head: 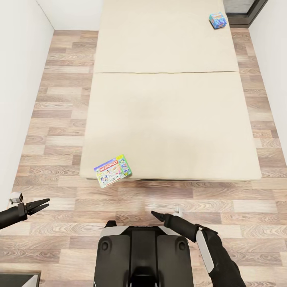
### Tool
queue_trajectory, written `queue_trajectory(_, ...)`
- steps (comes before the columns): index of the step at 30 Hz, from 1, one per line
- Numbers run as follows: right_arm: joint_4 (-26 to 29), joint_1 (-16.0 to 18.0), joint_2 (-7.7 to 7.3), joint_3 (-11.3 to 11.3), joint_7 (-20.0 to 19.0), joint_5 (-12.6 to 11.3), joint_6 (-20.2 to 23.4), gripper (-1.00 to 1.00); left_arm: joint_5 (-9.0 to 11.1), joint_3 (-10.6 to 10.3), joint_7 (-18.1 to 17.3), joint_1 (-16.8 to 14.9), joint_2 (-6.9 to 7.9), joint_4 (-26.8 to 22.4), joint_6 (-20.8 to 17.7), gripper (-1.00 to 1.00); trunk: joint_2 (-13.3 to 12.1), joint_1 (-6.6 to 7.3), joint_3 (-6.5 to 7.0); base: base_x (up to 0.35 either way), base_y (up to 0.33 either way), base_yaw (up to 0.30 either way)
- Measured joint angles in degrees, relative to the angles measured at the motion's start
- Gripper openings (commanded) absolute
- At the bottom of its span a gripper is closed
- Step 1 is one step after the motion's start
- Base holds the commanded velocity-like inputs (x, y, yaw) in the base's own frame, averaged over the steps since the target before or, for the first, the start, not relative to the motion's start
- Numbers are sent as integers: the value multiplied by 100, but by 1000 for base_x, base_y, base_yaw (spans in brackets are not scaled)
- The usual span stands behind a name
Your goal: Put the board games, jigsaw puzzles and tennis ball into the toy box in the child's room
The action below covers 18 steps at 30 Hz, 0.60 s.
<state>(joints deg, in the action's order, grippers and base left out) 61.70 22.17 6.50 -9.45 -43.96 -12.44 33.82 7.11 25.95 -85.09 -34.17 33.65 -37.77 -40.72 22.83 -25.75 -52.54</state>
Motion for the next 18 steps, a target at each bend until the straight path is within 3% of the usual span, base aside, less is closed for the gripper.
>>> queue_trajectory(9, 76, 35, 13, 146, 4, -14, 20, 100, 1, 5, -4, 1, -8, -4, 1, 100, 0, 0, 0, 0, 38, 53)
queue_trajectory(18, 90, 40, 12, 162, -2, -20, 22, 100, -1, 7, 3, 2, -7, -6, 0, 100, 0, 0, 0, 0, 211, 82)
